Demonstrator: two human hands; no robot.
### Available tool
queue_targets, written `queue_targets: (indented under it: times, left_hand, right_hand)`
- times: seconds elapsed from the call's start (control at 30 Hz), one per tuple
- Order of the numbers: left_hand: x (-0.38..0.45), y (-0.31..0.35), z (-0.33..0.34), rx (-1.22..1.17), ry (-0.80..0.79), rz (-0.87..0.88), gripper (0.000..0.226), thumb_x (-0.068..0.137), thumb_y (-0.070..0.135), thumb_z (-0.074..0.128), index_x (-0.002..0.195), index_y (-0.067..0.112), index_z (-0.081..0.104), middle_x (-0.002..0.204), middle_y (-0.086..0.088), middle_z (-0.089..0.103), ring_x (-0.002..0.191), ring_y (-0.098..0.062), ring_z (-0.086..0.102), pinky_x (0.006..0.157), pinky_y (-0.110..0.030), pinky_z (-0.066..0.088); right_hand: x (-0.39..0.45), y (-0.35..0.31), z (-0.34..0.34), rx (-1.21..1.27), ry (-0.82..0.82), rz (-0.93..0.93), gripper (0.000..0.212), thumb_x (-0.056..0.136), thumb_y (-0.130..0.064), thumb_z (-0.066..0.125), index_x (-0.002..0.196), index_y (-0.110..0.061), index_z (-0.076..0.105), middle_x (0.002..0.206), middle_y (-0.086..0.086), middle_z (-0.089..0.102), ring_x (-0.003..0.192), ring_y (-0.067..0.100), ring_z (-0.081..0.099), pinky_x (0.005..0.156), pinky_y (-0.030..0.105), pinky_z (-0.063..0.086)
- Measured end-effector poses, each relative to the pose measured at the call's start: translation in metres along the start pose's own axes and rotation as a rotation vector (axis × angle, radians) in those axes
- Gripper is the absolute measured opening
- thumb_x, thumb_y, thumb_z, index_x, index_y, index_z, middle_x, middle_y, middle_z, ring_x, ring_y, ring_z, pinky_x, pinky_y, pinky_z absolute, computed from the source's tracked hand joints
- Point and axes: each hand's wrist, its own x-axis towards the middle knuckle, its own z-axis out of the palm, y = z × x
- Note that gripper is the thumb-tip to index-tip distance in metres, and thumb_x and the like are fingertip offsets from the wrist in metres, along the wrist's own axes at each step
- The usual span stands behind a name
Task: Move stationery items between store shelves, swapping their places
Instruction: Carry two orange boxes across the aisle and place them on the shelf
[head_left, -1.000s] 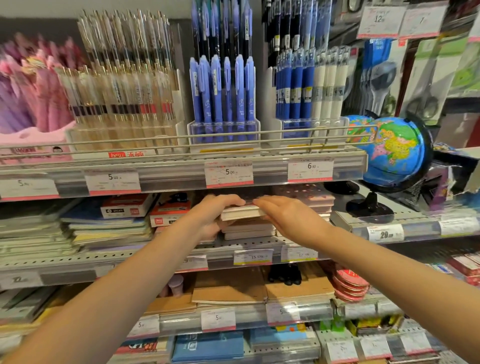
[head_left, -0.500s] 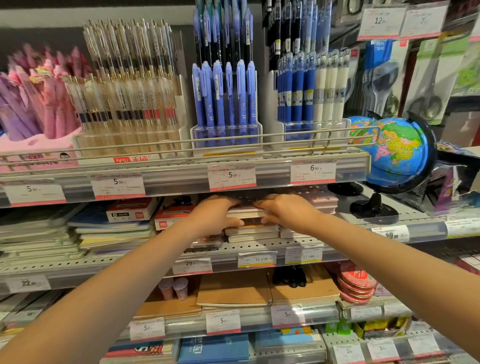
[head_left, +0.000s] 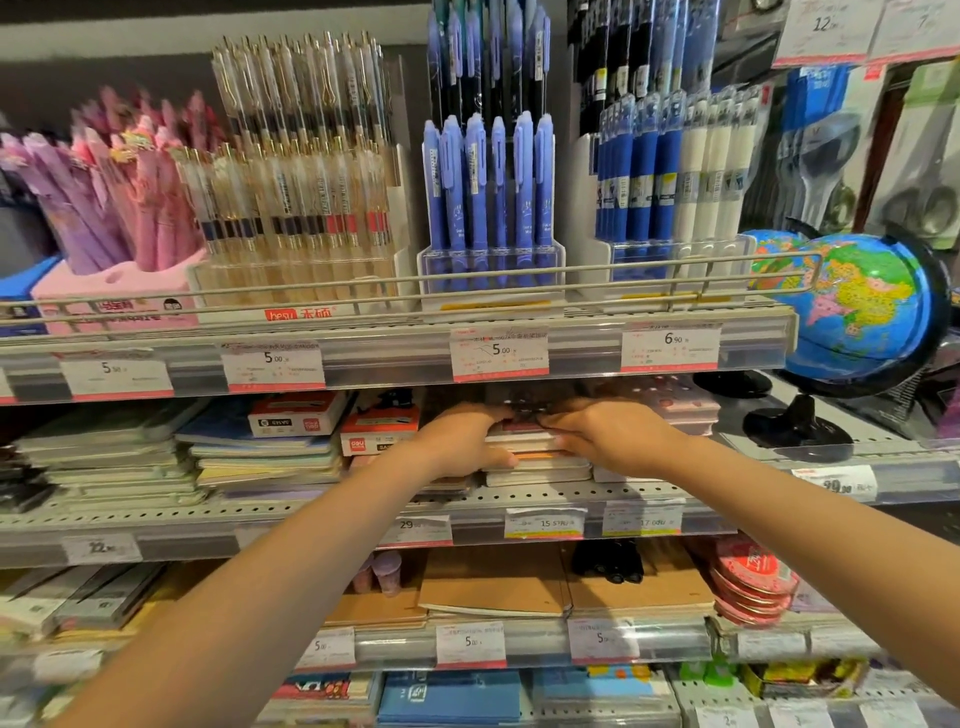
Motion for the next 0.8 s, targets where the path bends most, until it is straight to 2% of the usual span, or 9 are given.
queue_targets:
  times: [0.07, 0.23, 0.33, 0.4, 0.5, 0.6, 0.7, 0.8]
  left_hand:
    - [-0.006, 0.000, 0.001, 0.022, 0.039, 0.030, 0.066, 0.083, 0.047, 0.059, 0.141, 0.027, 0.034, 0.145, 0.000, 0.044, 0.131, -0.021, 0.041, 0.106, -0.037, 0.039]
    - [-0.038, -0.010, -0.007, 0.129, 0.299, 0.006, 0.052, 0.089, 0.041, 0.051, 0.135, 0.019, 0.044, 0.137, -0.004, 0.051, 0.128, -0.022, 0.044, 0.107, -0.039, 0.036]
    - [-0.059, -0.028, -0.015, 0.242, 0.353, -0.018, 0.045, 0.091, 0.038, 0.046, 0.132, 0.019, 0.046, 0.132, -0.005, 0.054, 0.125, -0.024, 0.044, 0.102, -0.039, 0.034]
    - [-0.073, -0.040, -0.023, 0.271, 0.374, -0.044, 0.042, 0.093, 0.035, 0.043, 0.132, 0.018, 0.046, 0.131, -0.004, 0.053, 0.124, -0.024, 0.043, 0.098, -0.039, 0.035]
    - [-0.091, -0.056, -0.036, 0.293, 0.390, -0.137, 0.041, 0.095, 0.033, 0.039, 0.133, 0.018, 0.044, 0.130, -0.004, 0.053, 0.122, -0.025, 0.046, 0.101, -0.043, 0.032]
    - [-0.102, -0.076, -0.043, 0.345, 0.463, -0.229, 0.033, 0.096, 0.035, 0.037, 0.118, 0.017, 0.054, 0.116, -0.007, 0.061, 0.111, -0.029, 0.053, 0.097, -0.045, 0.034]
    - [-0.107, -0.097, -0.046, 0.373, 0.479, -0.320, 0.034, 0.094, 0.035, 0.040, 0.114, 0.015, 0.058, 0.116, -0.012, 0.061, 0.113, -0.035, 0.050, 0.100, -0.048, 0.031]
    - [-0.109, -0.112, -0.050, 0.312, 0.443, -0.424, 0.035, 0.093, 0.035, 0.040, 0.098, 0.009, 0.064, 0.108, -0.017, 0.064, 0.109, -0.037, 0.050, 0.100, -0.051, 0.032]
  right_hand:
    - [0.001, -0.004, -0.004, 0.024, -0.014, 0.027, 0.045, 0.096, -0.043, 0.035, 0.138, -0.029, 0.043, 0.145, -0.004, 0.045, 0.128, 0.020, 0.047, 0.100, 0.034, 0.042]
    - [0.006, -0.029, -0.006, 0.089, 0.144, 0.070, 0.045, 0.095, -0.041, 0.038, 0.137, -0.023, 0.043, 0.137, 0.004, 0.052, 0.122, 0.024, 0.051, 0.095, 0.036, 0.043]
    - [0.017, -0.050, -0.005, 0.137, 0.148, 0.063, 0.044, 0.095, -0.038, 0.041, 0.135, -0.020, 0.046, 0.135, 0.005, 0.054, 0.124, 0.025, 0.048, 0.101, 0.037, 0.037]
    - [0.026, -0.065, -0.005, 0.228, 0.152, 0.097, 0.044, 0.095, -0.037, 0.042, 0.135, -0.020, 0.047, 0.129, 0.007, 0.059, 0.121, 0.026, 0.050, 0.098, 0.036, 0.040]
    - [0.044, -0.088, -0.004, 0.336, 0.185, 0.158, 0.041, 0.094, -0.036, 0.043, 0.132, -0.019, 0.051, 0.124, 0.009, 0.062, 0.116, 0.028, 0.054, 0.093, 0.035, 0.045]
    - [0.062, -0.111, -0.001, 0.378, 0.157, 0.228, 0.041, 0.095, -0.037, 0.041, 0.126, -0.016, 0.056, 0.120, 0.011, 0.064, 0.110, 0.030, 0.057, 0.085, 0.033, 0.046]
    - [0.076, -0.132, 0.005, 0.379, 0.094, 0.323, 0.043, 0.095, -0.042, 0.038, 0.112, -0.010, 0.062, 0.109, 0.013, 0.066, 0.100, 0.030, 0.060, 0.075, 0.032, 0.045]
    - [0.086, -0.149, 0.007, 0.357, 0.062, 0.462, 0.048, 0.094, -0.049, 0.035, 0.100, -0.009, 0.061, 0.102, 0.011, 0.063, 0.100, 0.028, 0.059, 0.079, 0.032, 0.039]
